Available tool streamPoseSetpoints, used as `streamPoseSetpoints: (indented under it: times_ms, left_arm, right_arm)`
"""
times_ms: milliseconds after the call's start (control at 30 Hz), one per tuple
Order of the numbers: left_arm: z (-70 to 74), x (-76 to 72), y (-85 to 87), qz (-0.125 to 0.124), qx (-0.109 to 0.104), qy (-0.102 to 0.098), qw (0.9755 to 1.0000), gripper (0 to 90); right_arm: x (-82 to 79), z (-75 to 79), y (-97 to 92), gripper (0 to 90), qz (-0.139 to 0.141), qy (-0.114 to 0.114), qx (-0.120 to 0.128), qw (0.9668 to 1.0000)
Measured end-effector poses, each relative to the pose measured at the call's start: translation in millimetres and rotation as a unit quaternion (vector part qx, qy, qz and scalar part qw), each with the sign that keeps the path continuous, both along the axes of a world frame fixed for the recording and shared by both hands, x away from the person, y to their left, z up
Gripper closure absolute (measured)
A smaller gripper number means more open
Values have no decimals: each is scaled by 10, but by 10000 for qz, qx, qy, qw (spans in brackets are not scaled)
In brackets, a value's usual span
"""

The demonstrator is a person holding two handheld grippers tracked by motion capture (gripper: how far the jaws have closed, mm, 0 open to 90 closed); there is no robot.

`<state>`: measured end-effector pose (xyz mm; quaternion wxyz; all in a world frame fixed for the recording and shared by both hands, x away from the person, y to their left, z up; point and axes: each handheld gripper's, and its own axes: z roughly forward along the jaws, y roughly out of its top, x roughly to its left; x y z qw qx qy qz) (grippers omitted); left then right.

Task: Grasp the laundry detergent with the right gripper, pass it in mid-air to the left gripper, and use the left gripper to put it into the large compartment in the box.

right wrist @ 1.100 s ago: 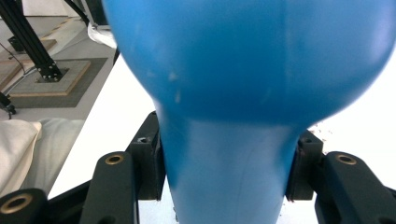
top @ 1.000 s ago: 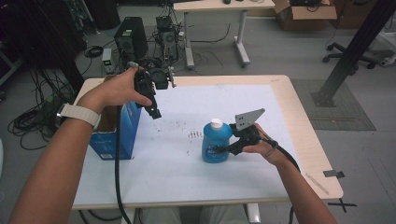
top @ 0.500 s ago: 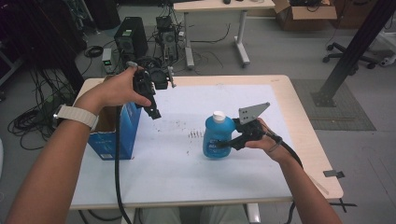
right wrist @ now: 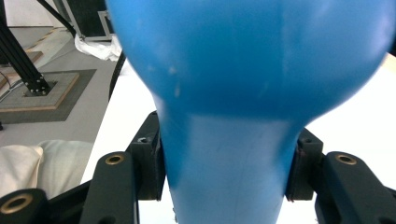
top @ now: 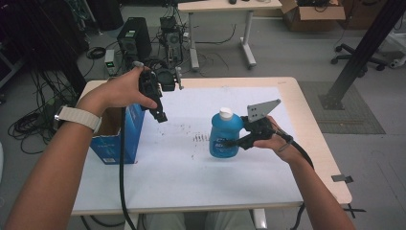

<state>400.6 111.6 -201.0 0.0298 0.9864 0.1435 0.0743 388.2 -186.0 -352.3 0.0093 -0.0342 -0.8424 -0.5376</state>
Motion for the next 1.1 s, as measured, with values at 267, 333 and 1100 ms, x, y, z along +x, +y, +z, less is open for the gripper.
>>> streamPoseSetpoints:
  times_ms: [267, 333, 1100]
  left_arm:
    - [42, -36, -13, -45, -15, -17, 10000, 150]
    - [54, -49, -18, -60, -20, -24, 10000, 150]
    - [210, -267, -230, -657, -209, 47, 9976, 147]
  right_arm:
    - [-9, 103, 11, 445, -9, 8, -21, 10000]
    - [-11, 124, 14, 445, -31, 4, -33, 10000]
    - [-69, 297, 126, 446, 32, -12, -141, 9999]
